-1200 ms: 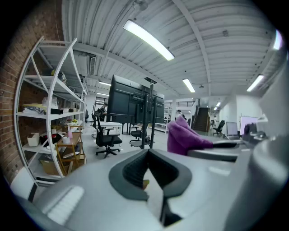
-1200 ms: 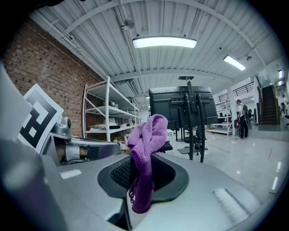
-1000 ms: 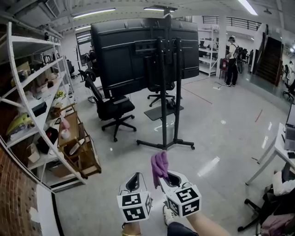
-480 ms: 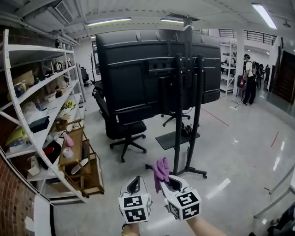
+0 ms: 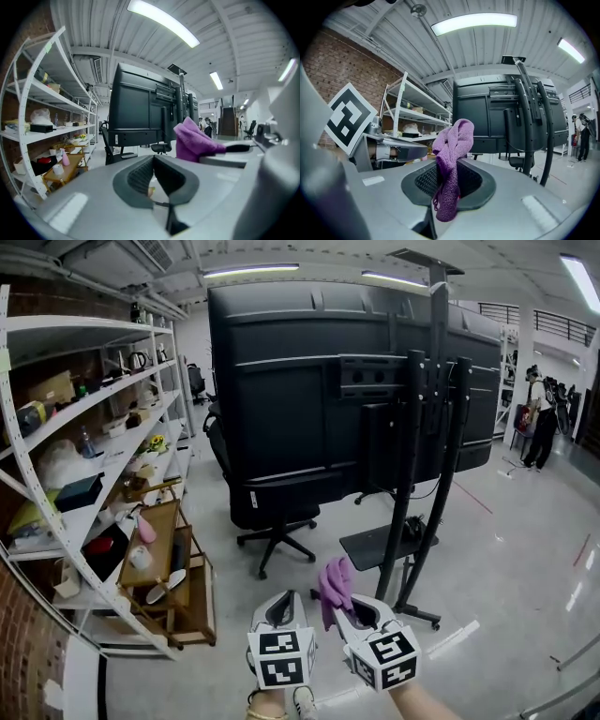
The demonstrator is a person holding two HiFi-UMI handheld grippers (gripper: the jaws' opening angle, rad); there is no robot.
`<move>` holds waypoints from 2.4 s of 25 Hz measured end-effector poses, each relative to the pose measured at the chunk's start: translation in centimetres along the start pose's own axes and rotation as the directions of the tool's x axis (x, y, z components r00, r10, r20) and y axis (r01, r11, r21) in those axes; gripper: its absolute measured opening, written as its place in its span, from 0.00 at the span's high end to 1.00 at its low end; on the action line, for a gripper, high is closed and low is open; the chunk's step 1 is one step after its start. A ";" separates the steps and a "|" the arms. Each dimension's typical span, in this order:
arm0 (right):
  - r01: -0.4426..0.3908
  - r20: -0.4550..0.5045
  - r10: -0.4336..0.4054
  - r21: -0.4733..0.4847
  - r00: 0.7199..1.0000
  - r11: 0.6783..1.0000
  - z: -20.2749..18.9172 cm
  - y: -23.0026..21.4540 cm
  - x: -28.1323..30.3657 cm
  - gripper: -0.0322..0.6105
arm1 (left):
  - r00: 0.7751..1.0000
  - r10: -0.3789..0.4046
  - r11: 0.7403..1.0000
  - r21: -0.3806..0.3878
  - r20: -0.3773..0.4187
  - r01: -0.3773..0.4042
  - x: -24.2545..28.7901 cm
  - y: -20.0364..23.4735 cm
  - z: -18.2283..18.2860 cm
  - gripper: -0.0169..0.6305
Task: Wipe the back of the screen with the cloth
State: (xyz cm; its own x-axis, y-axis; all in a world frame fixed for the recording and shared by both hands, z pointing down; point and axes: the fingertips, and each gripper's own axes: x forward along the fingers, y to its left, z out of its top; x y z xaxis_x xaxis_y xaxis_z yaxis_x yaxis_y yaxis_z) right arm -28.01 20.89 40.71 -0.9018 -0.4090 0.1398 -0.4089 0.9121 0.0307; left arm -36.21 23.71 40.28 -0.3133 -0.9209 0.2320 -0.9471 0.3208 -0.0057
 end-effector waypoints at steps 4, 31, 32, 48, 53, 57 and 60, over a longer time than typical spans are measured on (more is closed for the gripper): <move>0.003 0.041 0.002 -0.113 0.999 0.994 4.2 -3.0 7.1 0.85 | 0.999 -0.021 0.999 -0.024 0.031 0.022 6.8 2.9 4.0 0.96; 0.496 0.481 -0.142 -0.781 0.865 0.379 48.4 -14.5 33.6 0.85 | 0.929 0.114 0.974 0.144 0.351 -0.174 24.3 19.3 45.5 0.96; 0.467 0.455 -0.133 -0.788 0.881 0.401 47.1 -14.6 34.1 0.85 | 0.933 0.114 0.976 0.137 0.343 -0.170 24.8 19.3 44.5 0.96; 0.223 0.199 -0.102 -0.840 0.975 0.494 20.7 -13.6 36.4 0.85 | 0.981 -0.009 0.996 0.089 0.192 -0.008 29.6 15.6 21.1 0.96; 0.112 0.071 -0.095 -0.819 0.993 0.563 11.4 -13.2 36.5 0.85 | 0.985 0.010 1.000 0.026 0.174 -0.014 30.5 15.4 13.4 0.96; 0.064 0.003 -0.101 -0.794 0.995 0.605 6.0 -12.2 36.0 0.85 | 0.995 0.016 1.000 -0.027 0.101 -0.013 30.4 15.6 8.3 0.96; 0.091 0.022 -0.119 -0.784 0.993 0.614 5.1 -11.7 35.8 0.85 | 0.999 0.006 0.999 -0.047 0.051 -0.003 30.5 15.6 5.7 0.96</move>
State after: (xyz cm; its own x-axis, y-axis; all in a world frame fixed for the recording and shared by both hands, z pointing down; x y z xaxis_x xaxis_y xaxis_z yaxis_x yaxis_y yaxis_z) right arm -56.27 -4.59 40.33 -0.8498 -0.5149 0.1129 -0.2237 0.5462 0.8072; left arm -60.93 -0.60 41.68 -0.3217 -0.9291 0.1825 -0.9418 0.3338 0.0390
